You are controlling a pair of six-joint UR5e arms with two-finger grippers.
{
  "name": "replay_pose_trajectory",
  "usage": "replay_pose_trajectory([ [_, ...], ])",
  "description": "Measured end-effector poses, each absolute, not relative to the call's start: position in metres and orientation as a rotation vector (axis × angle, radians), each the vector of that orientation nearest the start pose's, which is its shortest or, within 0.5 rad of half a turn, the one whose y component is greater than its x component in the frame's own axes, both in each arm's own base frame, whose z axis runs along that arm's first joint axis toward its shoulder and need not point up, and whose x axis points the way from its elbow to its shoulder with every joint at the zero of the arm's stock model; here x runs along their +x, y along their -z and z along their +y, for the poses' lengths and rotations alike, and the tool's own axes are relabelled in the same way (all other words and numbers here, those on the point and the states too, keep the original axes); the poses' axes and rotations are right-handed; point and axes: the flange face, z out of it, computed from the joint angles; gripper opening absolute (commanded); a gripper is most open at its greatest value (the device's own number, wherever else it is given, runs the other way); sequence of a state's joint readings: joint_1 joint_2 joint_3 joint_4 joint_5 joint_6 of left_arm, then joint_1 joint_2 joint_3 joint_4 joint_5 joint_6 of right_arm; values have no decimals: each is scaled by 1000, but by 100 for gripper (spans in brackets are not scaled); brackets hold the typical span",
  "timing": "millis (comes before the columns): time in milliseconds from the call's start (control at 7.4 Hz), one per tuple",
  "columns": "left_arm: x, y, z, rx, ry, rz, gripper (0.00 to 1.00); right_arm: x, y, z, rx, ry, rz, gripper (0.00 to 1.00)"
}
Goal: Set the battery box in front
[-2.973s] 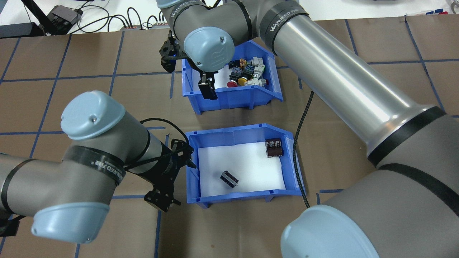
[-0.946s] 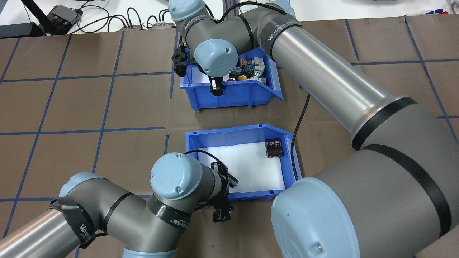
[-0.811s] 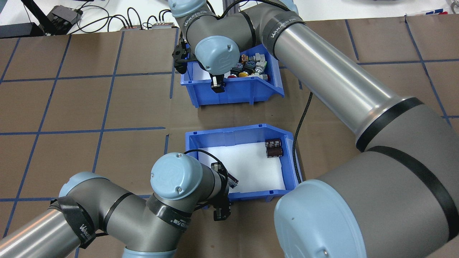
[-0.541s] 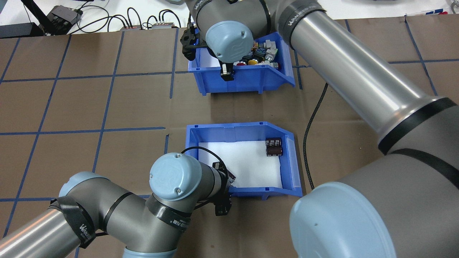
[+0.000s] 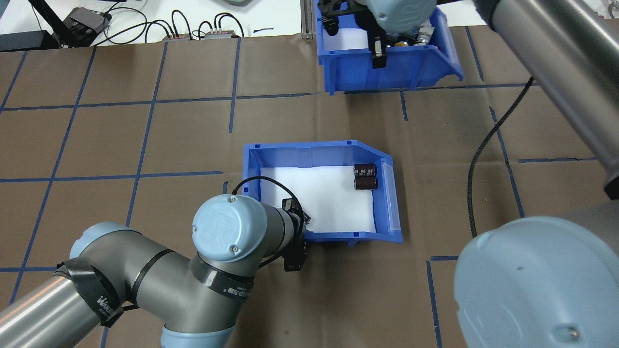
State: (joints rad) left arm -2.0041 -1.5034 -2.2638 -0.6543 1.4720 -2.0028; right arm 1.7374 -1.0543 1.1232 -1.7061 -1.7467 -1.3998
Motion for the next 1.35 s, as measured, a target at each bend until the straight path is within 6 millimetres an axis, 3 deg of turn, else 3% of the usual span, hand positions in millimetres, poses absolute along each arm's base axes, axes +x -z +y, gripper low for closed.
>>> replay_pose_trajectory([
  [135,-286,-296,-332,-2409,53,2483,0,187,-422,-678,-2335,-96,2360,0],
  [405,-231,-300,-377,-2401,115,2508,0,115,-431,-651,-2322,-121,2349,0],
  [676,-180,-301,-430,-2488,70,2488,0,71,-430,-599,-2332,-114,2340,0],
  [811,-170,-304,-466,-2515,57,2493,0,55,-422,-564,-2364,-101,2331,0],
  [946,-172,-304,-500,-2522,48,2503,0,38,-410,-529,-2390,-86,2334,0],
  [1081,-187,-300,-526,-2508,30,2522,0,21,-398,-497,-2408,-74,2345,0],
  [1351,-236,-287,-551,-2471,-18,2555,0,0,-372,-452,-2413,-63,2353,0],
])
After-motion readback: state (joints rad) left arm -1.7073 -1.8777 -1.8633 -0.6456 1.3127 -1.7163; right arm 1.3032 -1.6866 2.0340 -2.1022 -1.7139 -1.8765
